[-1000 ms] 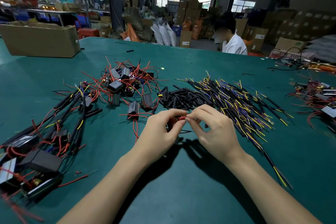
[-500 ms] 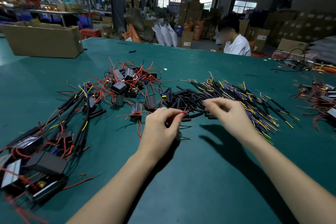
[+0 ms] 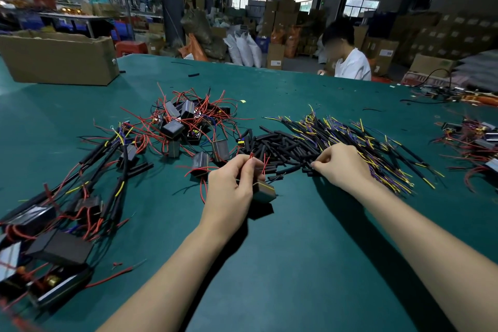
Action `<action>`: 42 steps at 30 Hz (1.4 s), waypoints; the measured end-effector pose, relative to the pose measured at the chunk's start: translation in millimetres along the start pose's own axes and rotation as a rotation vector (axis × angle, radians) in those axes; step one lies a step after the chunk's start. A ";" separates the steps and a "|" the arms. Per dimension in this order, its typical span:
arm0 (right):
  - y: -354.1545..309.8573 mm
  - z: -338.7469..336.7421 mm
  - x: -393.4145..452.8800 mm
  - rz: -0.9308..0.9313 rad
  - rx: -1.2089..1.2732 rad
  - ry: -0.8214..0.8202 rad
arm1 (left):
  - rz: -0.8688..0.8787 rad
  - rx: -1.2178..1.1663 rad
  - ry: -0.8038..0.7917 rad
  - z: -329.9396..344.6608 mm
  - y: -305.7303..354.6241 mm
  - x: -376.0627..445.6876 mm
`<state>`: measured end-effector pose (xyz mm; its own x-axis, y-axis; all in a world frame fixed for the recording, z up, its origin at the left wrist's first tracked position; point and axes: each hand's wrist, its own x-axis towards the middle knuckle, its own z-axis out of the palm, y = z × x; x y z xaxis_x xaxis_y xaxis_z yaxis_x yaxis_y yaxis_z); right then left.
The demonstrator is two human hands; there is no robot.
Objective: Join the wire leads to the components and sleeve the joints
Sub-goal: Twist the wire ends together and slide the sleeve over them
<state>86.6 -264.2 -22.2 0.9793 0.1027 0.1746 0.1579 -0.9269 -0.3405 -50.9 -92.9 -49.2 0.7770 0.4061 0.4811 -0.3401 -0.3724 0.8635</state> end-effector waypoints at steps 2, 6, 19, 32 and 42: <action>-0.3 0.7 -1.3 -0.002 0.012 -0.015 | -0.003 -0.003 -0.004 -0.2 0.1 -0.4; 0.6 1.8 -2.1 0.003 0.023 0.007 | 0.000 0.008 -0.011 0.1 1.0 0.2; -1.7 1.2 4.3 0.089 0.164 -0.010 | 0.028 0.058 0.002 -1.4 -0.3 1.2; -10.0 -6.0 -34.0 0.070 1.344 -0.183 | 0.053 0.054 0.004 -0.5 2.3 0.4; -37.8 -5.8 -76.7 -0.159 1.378 -0.170 | 0.054 0.019 0.021 -0.3 -3.1 0.7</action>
<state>4.8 -239.1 -17.3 0.9270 0.3055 0.2176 0.1664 0.1850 -0.9686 -49.4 -91.3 -51.5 0.7461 0.4025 0.5304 -0.3712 -0.4099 0.8332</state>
